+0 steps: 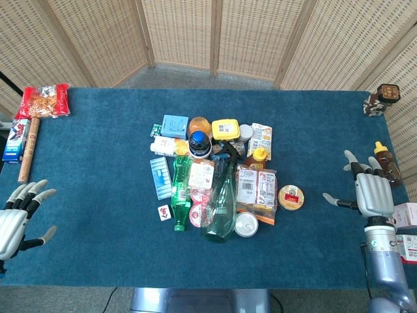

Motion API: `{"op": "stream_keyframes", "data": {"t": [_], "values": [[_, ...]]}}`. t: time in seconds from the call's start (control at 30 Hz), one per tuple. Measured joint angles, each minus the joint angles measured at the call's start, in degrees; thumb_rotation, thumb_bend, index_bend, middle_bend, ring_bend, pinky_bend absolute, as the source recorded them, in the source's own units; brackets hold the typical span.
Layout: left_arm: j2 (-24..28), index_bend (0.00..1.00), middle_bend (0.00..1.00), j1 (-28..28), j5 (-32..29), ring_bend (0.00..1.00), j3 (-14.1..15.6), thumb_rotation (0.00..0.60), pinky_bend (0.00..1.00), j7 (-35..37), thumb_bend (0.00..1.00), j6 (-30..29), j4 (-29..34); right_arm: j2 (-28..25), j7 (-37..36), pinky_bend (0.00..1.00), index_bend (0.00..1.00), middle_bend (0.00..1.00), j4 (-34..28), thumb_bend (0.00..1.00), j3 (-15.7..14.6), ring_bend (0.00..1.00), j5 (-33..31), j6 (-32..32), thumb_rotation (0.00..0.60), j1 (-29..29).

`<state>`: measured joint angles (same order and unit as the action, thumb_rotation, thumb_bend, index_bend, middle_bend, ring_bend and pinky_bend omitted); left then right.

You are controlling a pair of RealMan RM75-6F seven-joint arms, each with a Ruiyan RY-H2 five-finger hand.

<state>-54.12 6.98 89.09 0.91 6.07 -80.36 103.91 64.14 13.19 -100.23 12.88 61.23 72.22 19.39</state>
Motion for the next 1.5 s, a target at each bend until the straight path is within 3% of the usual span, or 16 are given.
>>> {"op": "stream_keyframes", "data": {"t": [0.87,0.93,1.03,1.1,1.5], "values": [[0.97,0.19,0.07,0.2,1.53,0.0,-0.51,0.6,0.0,-0.34,0.35,-1.6,1.17,0.08,-6.76,0.07,0.0,0.32,1.32,0.06,0.16,0.23,1.21,-3.32,0.434,0.45],[1.14,0.19,0.07,0.3,1.73,0.0,-0.61,0.6,0.0,-0.07,0.35,-1.7,1.42,0.29,-8.06,0.07,0.0,0.27,1.5,0.06,0.27,0.21,1.47,-4.24,0.433,0.83],[1.55,0.18,0.07,0.46,2.27,0.0,-0.61,0.6,0.0,0.89,0.35,-1.75,1.78,0.6,-10.37,0.07,0.0,0.09,1.77,0.06,0.5,0.1,1.88,-5.97,0.429,1.5],[2.0,0.17,0.07,0.58,2.67,0.0,-0.61,0.6,0.0,1.25,0.35,-1.82,2.02,0.78,-12.24,0.07,0.0,0.02,1.93,0.06,0.71,0.03,2.1,-7.25,0.423,1.99],[3.0,0.16,0.07,0.79,3.41,0.0,-0.32,0.6,0.0,3.14,0.35,-1.83,2.51,5.06,-20.62,0.07,0.0,0.0,7.2,0.06,2.16,0.0,3.25,-15.64,0.422,7.23]]}}
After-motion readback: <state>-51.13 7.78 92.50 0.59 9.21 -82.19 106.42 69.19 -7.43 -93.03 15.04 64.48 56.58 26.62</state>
